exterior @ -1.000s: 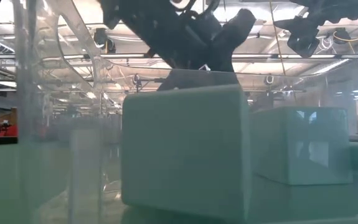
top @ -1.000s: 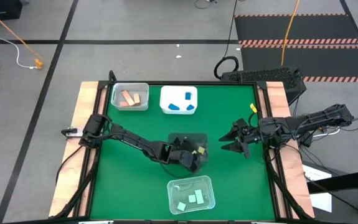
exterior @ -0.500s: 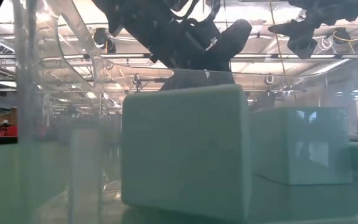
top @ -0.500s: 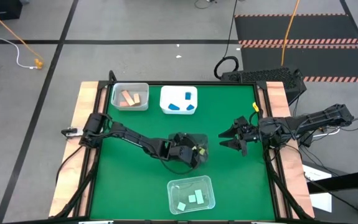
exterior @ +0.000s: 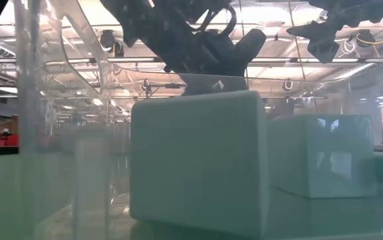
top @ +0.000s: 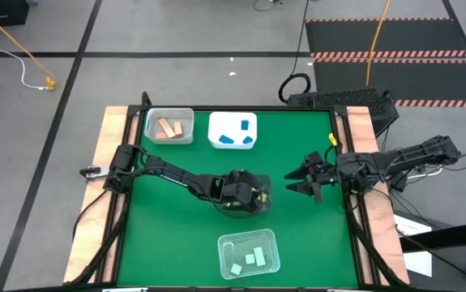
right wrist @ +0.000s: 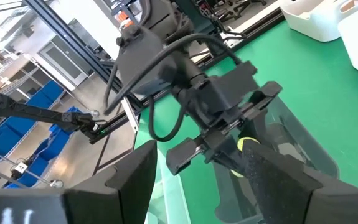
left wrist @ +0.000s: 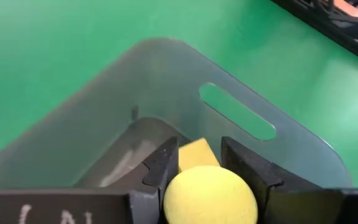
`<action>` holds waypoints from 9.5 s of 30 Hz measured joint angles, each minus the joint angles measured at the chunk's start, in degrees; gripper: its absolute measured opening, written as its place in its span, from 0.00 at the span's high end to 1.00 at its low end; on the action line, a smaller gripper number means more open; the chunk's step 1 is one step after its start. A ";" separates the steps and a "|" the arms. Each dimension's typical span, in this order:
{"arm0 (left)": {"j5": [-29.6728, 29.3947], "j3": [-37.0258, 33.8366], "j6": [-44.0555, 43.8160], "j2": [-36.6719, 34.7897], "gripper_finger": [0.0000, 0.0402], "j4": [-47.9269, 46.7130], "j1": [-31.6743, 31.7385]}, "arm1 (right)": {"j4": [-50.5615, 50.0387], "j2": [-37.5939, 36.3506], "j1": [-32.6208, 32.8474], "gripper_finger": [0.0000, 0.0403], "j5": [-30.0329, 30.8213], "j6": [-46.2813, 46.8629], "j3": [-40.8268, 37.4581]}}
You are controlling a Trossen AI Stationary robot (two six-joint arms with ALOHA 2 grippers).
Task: Sort & place blocks by color
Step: Put the light green block into the black bin, then return to Home Position
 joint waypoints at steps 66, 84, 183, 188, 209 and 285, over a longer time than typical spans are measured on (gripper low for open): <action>-10.49 0.13 11.05 -27.88 0.13 -38.45 2.42 | -20.15 -7.43 -4.27 0.44 0.09 -23.00 0.04; -15.43 0.07 1.98 -32.79 0.12 -45.53 -5.65 | 20.32 -11.08 -4.24 0.44 1.33 -17.16 -24.25; -5.99 -73.29 17.88 -109.50 0.12 -1.48 19.45 | 21.88 -10.02 -4.23 0.44 1.31 -7.89 -27.30; -5.92 -73.29 17.62 -109.96 0.13 -1.38 21.43 | 21.86 -10.01 -4.24 0.44 1.31 -7.89 -27.29; -5.95 -73.29 17.49 -115.34 0.13 -1.37 35.15 | 21.86 -10.03 -4.22 0.44 1.31 -7.89 -27.30; -5.96 -75.01 17.53 -116.80 0.12 2.78 45.81 | 21.86 -27.41 -75.78 0.44 1.32 -7.89 -27.31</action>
